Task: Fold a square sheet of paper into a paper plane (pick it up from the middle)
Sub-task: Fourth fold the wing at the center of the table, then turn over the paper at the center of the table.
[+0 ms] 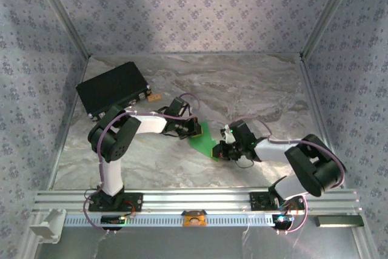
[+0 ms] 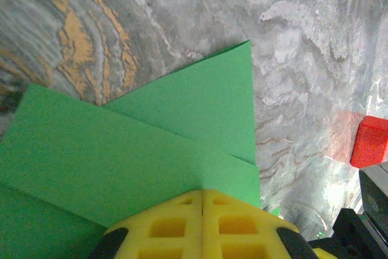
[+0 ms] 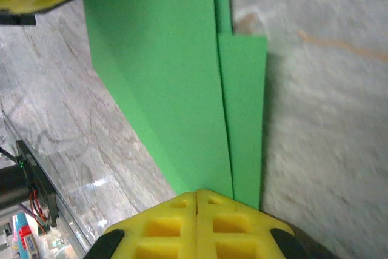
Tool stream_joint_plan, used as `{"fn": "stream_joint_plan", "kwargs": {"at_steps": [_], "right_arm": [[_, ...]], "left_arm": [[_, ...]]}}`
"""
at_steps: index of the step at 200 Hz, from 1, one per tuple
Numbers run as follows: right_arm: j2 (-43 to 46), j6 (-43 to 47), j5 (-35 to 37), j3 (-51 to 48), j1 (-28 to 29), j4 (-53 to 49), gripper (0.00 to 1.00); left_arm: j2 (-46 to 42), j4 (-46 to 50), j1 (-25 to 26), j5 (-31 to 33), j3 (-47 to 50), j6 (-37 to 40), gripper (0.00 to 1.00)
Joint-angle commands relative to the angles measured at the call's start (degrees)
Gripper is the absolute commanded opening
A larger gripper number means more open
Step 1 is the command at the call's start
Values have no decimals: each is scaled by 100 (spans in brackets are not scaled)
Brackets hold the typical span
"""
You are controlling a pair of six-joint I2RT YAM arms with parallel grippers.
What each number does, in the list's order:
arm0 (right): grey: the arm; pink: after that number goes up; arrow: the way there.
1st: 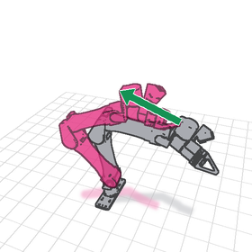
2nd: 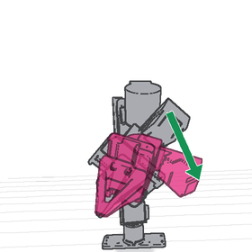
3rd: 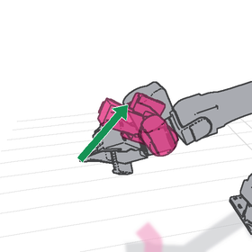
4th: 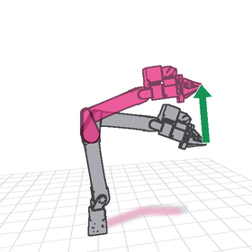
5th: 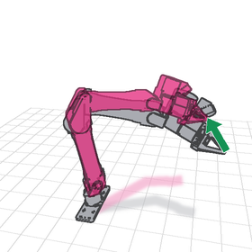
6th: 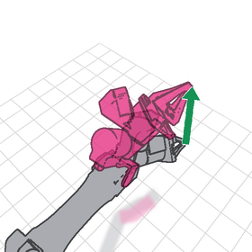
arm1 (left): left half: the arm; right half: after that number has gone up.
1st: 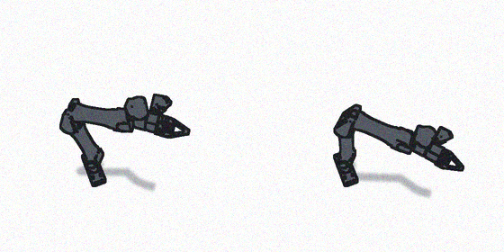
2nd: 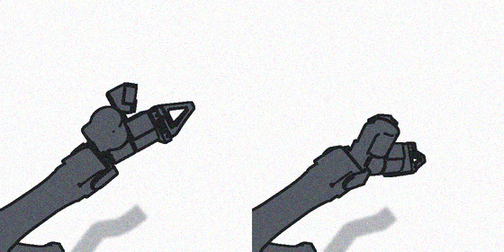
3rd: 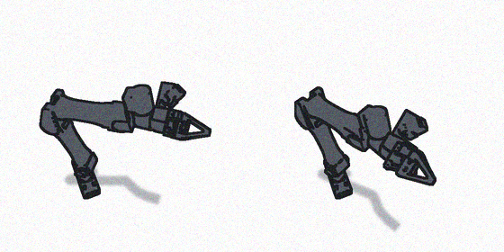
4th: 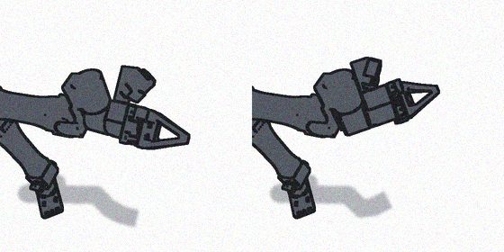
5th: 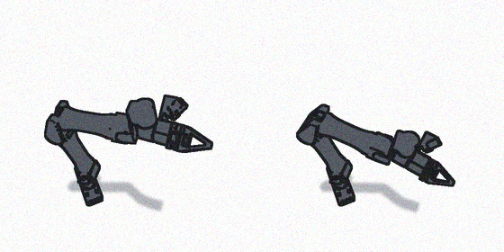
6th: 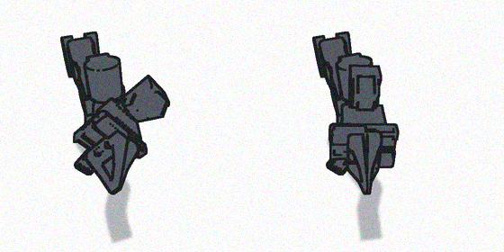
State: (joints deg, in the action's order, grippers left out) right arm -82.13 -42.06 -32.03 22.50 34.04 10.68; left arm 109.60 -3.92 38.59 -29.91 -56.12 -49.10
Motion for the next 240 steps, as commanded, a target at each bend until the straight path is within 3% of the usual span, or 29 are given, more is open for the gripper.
{"fn": "stream_joint_plan", "kwargs": {"at_steps": [1,49,119,161,188,204,240], "right_arm": [[148,-304,124,-613,66,-496,1],[1130,-394,425,-1079,68,-971,1],[2169,-370,485,-810,48,-1736,4],[1938,-447,379,-425,24,-1691,14],[1581,-657,239,-310,-8,-1321,31],[1322,-742,225,-223,-18,-1219,35],[976,-937,110,-279,-17,-768,34]], "left_arm": [[114,383,-127,367,172,23,0],[140,331,-134,342,198,-3,0],[110,296,-127,322,207,-29,0],[86,210,-126,299,241,-114,0],[88,131,-128,258,250,-187,0],[92,133,-130,239,246,-201,0],[88,155,-131,242,234,-196,0]]}}
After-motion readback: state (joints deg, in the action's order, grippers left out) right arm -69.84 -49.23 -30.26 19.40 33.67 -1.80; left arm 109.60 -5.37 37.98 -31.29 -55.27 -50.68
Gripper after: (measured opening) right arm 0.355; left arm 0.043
